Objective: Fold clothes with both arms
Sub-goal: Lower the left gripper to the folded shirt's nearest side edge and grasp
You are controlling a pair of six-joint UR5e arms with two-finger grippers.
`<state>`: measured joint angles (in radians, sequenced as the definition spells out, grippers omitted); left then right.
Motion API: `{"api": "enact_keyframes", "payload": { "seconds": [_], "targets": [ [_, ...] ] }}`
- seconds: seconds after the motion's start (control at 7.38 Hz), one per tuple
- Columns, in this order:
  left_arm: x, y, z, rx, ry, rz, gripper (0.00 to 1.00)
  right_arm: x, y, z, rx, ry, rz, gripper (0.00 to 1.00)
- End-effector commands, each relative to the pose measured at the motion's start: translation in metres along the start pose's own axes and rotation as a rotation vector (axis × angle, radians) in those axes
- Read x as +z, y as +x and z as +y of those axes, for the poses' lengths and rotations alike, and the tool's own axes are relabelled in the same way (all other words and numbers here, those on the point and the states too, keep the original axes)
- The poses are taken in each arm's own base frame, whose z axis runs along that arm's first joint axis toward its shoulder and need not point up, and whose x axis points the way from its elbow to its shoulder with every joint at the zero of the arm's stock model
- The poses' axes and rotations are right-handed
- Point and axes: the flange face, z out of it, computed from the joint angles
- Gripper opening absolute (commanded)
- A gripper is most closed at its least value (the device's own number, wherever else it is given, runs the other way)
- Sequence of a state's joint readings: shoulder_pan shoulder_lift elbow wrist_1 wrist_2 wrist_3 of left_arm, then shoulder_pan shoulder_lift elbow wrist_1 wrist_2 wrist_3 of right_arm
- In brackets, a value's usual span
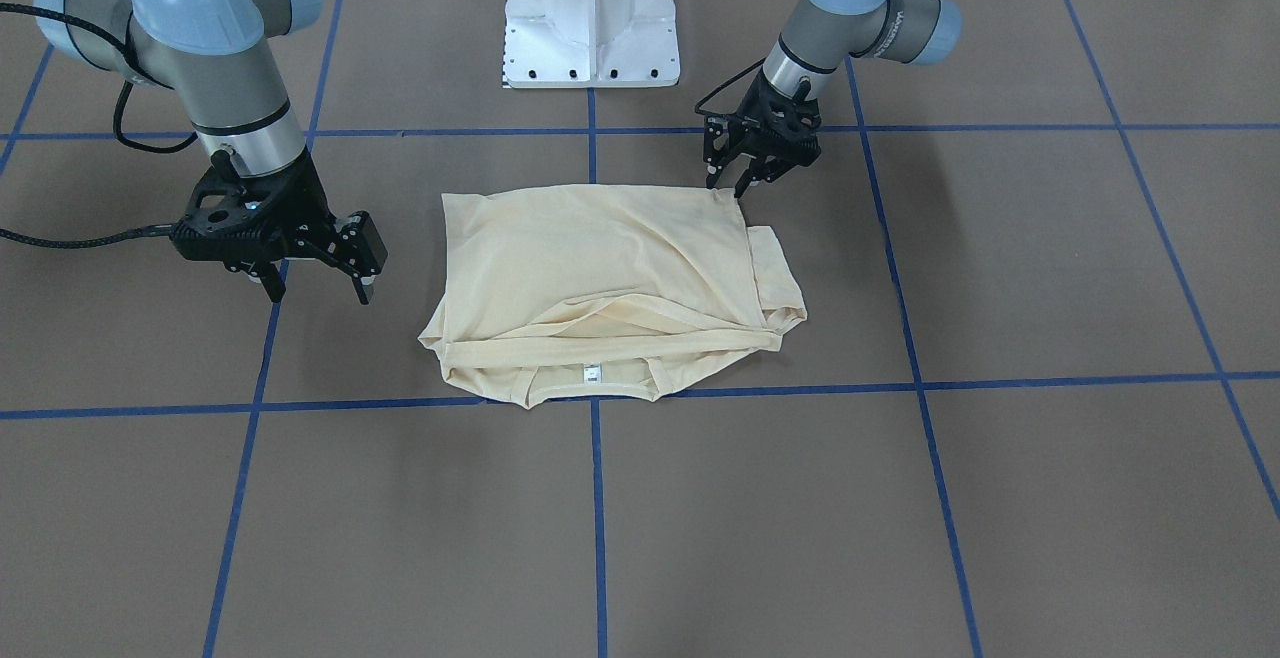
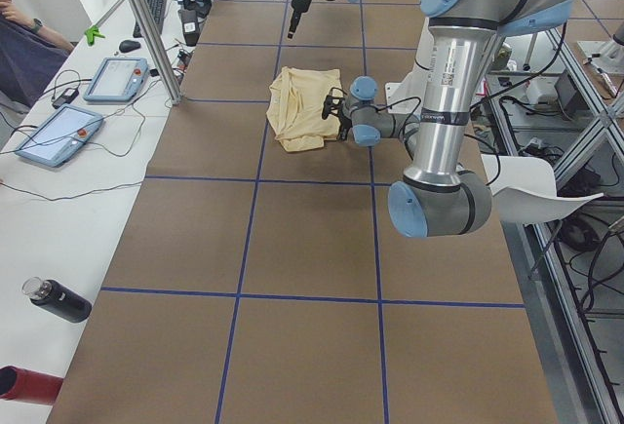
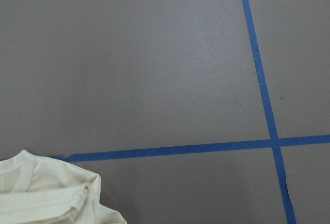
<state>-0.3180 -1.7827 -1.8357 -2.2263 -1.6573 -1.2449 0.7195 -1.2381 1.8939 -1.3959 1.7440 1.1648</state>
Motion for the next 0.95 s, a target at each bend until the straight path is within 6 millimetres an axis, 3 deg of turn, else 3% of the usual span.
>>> {"api": "enact_keyframes", "payload": {
  "seconds": [0.0,0.27,0.54,0.68,0.81],
  "targets": [
    [0.000,-0.004,0.001,0.003,0.000,-0.008,0.00,0.000,0.001,0.000,0.006,0.001,0.001,1.00],
    [-0.007,-0.017,-0.020,0.030,0.035,-0.031,0.00,0.000,0.000,0.000,0.006,0.001,0.001,1.00],
    [-0.020,-0.059,-0.064,0.140,0.095,-0.110,0.00,0.000,-0.001,0.000,0.006,0.002,0.000,1.00],
    [-0.023,-0.093,-0.096,0.187,0.123,-0.189,0.00,0.000,-0.002,0.000,0.004,0.001,-0.002,1.00],
    [-0.018,-0.136,-0.142,0.232,0.151,-0.284,0.00,0.001,-0.002,0.000,0.006,0.002,0.000,1.00]
  ]
}}
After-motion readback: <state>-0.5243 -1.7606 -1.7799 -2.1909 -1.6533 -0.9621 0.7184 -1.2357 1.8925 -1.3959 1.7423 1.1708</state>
